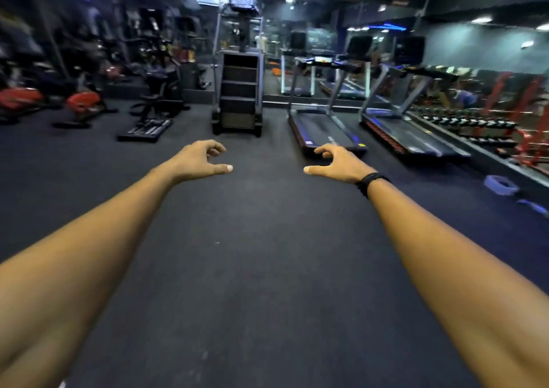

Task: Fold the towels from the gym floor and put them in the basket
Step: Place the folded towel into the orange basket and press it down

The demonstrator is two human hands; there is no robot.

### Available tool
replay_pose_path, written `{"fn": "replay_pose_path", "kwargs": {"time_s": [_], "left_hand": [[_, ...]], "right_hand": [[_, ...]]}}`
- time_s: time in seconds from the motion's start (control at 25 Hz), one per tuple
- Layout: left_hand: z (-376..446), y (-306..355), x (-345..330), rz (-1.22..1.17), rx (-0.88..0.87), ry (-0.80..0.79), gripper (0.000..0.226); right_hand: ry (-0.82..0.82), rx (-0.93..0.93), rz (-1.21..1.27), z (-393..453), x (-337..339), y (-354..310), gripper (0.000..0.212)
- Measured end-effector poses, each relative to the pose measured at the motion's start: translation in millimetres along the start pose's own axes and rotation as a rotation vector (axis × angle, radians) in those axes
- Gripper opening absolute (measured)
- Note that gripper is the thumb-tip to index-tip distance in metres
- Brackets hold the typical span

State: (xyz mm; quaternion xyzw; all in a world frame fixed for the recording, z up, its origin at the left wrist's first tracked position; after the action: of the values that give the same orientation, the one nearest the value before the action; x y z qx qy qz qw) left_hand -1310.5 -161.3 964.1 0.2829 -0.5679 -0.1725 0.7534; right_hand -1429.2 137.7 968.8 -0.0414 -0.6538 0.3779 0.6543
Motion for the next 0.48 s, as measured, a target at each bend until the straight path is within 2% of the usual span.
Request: {"fn": "replay_pose_path", "kwargs": {"time_s": [0.28,0.48], "left_hand": [[-55,-153,137,0.078,0.269,0.177,0.058],[-128,-224,207,0.106,0.458,0.342,0.059]], "right_hand": [[-0.189,0.270,0.057,90,-146,-173,0.075],[-0.338,0.485,0.111,109,-234,-292,0.073]]}}
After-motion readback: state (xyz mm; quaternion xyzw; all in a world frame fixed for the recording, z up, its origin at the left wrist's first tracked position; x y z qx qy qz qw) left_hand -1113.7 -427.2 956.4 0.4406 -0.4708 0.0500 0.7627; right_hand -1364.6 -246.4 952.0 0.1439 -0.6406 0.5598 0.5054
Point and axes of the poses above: each hand's wrist, its own z-axis towards the middle knuckle, its own x-axis out of the back of the hand, y = z × x, the point moved 2 cm from there along z, towards the middle knuckle, and after that the axes turned 4 degrees about y, right-handed, at the moved point
